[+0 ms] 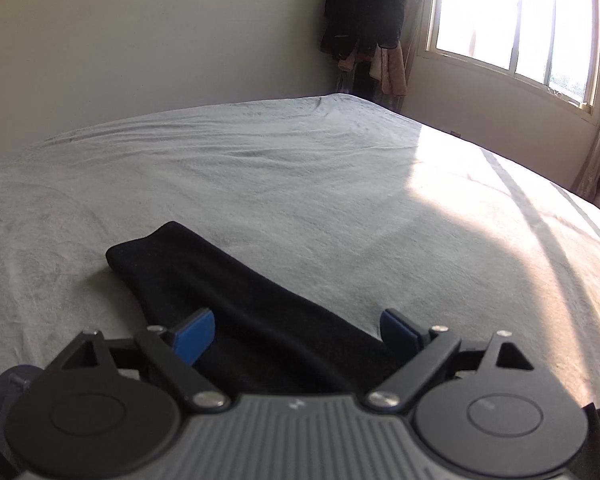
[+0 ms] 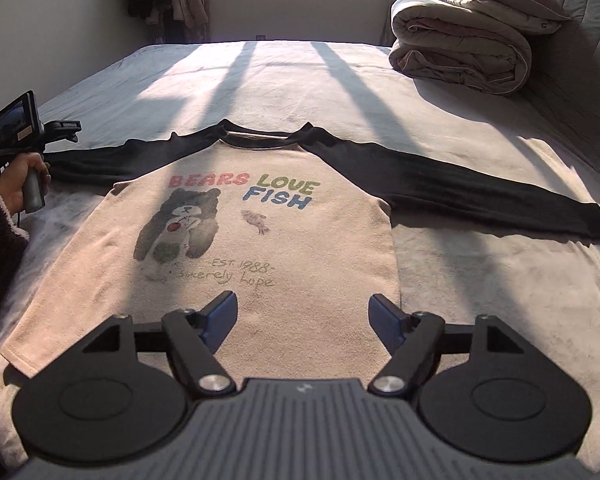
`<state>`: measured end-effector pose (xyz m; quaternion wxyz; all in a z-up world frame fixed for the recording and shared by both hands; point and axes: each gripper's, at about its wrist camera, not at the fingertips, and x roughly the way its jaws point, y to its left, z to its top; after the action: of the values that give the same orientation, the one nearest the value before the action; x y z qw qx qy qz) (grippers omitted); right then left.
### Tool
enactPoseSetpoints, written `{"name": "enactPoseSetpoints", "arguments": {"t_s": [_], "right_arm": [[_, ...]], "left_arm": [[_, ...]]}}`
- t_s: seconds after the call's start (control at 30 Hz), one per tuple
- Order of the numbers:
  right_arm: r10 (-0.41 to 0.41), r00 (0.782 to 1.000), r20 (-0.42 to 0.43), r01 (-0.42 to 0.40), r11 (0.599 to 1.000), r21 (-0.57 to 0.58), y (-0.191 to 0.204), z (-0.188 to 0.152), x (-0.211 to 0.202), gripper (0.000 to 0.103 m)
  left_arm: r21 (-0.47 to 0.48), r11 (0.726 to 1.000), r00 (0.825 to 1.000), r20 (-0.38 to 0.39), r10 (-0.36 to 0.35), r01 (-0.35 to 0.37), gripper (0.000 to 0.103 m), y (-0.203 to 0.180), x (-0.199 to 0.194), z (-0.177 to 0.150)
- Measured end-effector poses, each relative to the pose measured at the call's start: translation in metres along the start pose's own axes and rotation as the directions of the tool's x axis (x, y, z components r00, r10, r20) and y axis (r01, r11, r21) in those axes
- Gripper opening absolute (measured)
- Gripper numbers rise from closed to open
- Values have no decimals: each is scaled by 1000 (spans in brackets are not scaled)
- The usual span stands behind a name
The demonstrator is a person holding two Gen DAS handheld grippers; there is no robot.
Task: Fold clothes
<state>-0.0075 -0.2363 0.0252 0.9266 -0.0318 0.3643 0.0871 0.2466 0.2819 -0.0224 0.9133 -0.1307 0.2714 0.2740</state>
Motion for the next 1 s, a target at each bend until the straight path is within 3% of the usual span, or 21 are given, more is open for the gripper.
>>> {"name": "enactPoseSetpoints", "arguments": {"t_s": [0.23,0.43,0.53,0.77,0.87,0.93,1.0], "right_arm": [[12,1000,24,-12,1000,-10,-1,-33,-17,87],[-13,997,75,19,997,-72,1,-63,-20,87],[-20,995,93,24,999,-42,-8,-74,-20,87],[-7,995,104,0,998,68,-35,-106,-37,87],[27,994,108,-39,992,116,-46,-112,-42,87],[50,992,113,-70,982,175,-56,-113,-41,87],[87,989,123,-116,961,251,-66,-113,-35,80]], "left_arm": [[71,993,992,-94,-90,97,92,10,-80,-36],[103,967,963,-167,-212,231,92,22,-145,-85],[196,944,955,-189,-231,267,92,26,-173,-110],[223,885,886,-328,-327,409,92,47,-219,-159],[119,885,835,-409,-369,449,87,63,-222,-175],[98,883,828,-409,-384,459,85,67,-228,-180],[77,880,820,-409,-400,468,79,72,-234,-184]]}}
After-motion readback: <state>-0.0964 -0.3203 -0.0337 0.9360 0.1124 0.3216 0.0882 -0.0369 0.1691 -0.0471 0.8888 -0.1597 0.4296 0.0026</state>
